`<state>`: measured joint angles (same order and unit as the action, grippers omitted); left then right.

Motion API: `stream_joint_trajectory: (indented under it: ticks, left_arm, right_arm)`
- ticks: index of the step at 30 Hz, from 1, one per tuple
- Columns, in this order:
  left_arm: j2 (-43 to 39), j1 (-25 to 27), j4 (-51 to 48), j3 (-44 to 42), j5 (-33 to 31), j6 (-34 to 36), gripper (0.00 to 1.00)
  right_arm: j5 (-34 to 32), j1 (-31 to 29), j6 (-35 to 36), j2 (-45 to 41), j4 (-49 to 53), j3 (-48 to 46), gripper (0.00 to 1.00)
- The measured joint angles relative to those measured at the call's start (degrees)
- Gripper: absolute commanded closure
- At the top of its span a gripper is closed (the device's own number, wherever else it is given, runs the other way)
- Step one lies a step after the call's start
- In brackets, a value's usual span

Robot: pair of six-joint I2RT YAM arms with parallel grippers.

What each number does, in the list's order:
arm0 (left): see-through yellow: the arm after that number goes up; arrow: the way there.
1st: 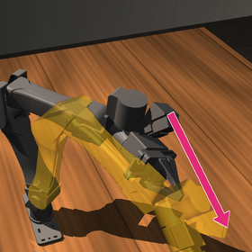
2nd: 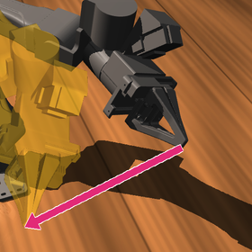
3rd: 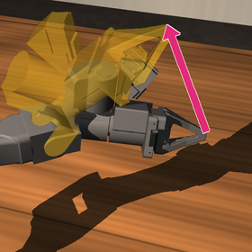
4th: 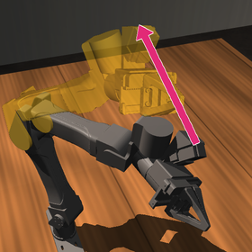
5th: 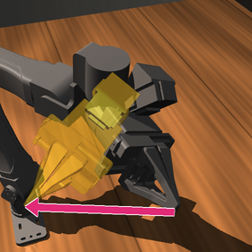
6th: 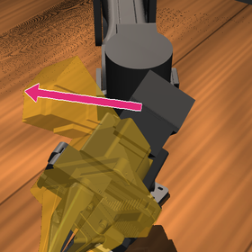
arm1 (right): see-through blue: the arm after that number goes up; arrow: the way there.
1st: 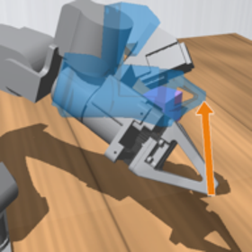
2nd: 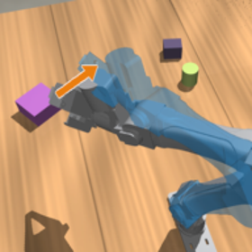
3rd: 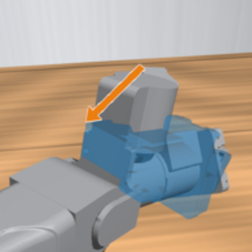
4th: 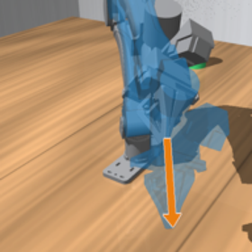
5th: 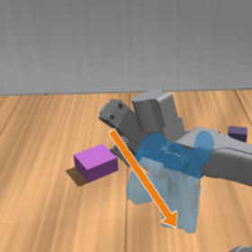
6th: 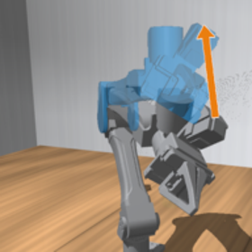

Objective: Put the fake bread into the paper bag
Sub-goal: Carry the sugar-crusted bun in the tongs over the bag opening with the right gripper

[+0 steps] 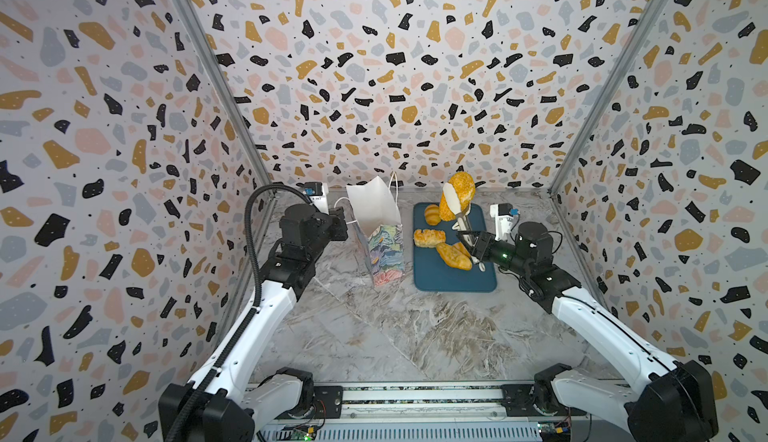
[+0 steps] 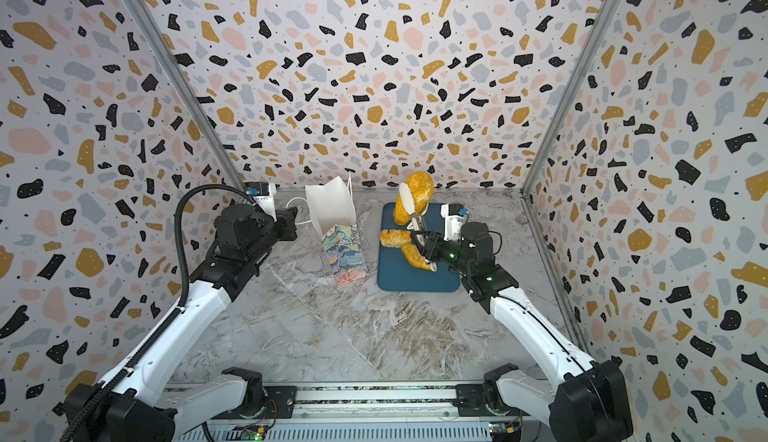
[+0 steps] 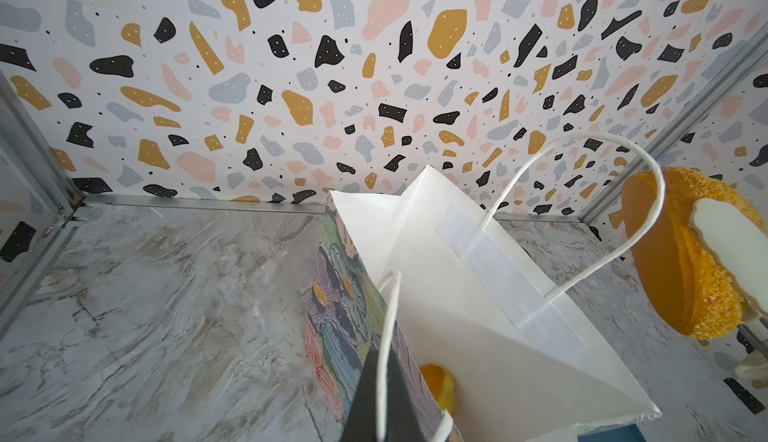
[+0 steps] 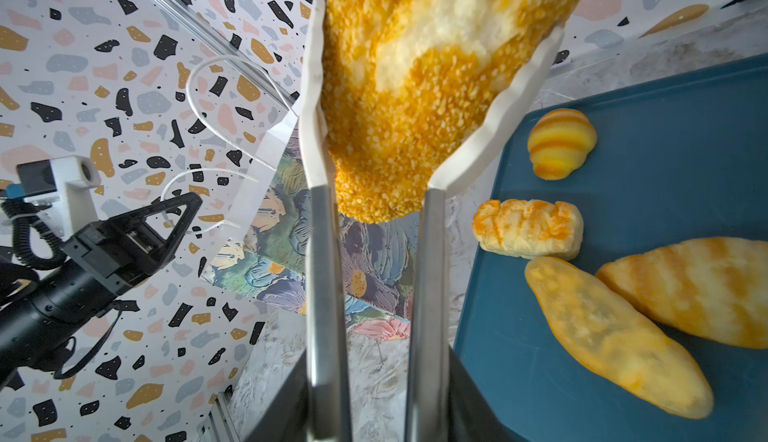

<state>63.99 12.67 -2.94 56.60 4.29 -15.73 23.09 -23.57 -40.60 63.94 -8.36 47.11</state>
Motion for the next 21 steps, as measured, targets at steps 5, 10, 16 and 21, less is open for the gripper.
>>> stream_joint_trajectory:
  ticks: [5, 10, 16, 21]
  left_arm:
    - [0.00, 0.00, 0.00, 0.00, 0.24, 0.00, 1.00]
    - [0.00, 0.00, 0.00, 0.00, 0.33, 0.02, 1.00]
    - [0.00, 0.00, 0.00, 0.00, 0.33, 0.02, 1.00]
    - [0.00, 0.00, 0.00, 0.00, 0.33, 0.02, 1.00]
  right_arm:
    - [-0.66, -1.57, 0.83, 0.17, 1.29, 2.93, 0.68]
    - [-1.53, -3.50, 1.84, 1.31, 2.43, 6.73, 0.68]
    - [-2.49, -5.90, 3.54, 3.06, 4.46, 11.08, 0.68]
    - [-3.50, -7.56, 4.85, 4.81, 5.86, 14.21, 0.68]
